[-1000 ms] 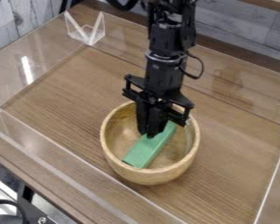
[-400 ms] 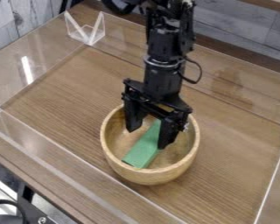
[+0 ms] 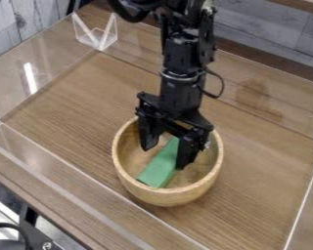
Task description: Move green stick from inside the wooden bowl to the table next to it
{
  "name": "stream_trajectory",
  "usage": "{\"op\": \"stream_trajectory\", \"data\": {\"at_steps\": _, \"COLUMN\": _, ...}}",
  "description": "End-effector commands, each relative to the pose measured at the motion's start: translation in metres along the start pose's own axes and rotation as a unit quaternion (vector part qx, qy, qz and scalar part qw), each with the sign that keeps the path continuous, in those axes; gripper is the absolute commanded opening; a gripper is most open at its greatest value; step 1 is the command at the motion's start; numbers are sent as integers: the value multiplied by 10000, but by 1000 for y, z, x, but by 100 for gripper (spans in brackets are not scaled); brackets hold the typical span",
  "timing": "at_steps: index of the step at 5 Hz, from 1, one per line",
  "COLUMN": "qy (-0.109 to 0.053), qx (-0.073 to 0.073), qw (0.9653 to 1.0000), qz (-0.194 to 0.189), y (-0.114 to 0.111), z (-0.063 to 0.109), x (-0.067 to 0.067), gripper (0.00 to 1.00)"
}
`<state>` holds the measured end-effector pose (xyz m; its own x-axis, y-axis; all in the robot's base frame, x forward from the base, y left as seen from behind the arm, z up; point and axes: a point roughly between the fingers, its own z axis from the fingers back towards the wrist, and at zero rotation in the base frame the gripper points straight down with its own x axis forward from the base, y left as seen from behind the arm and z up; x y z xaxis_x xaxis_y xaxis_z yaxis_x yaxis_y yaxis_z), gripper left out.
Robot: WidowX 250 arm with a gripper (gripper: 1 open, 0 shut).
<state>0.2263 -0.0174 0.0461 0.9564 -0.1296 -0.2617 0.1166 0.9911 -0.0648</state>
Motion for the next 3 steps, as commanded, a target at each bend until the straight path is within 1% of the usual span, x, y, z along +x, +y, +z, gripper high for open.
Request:
{"op": "stream_trajectory", "data": {"at_steps": 1, "qy": -299, "qx": 28, "qw": 9995, "qz": -18, "y": 1, "z": 9, "x": 3, "gripper": 100}}
{"op": "stream_trajectory", "data": {"at_steps": 3, "qy": -401, "qx": 52, "qw": 9992, "qz": -6, "y": 1, "z": 6, "x": 5, "gripper": 100}}
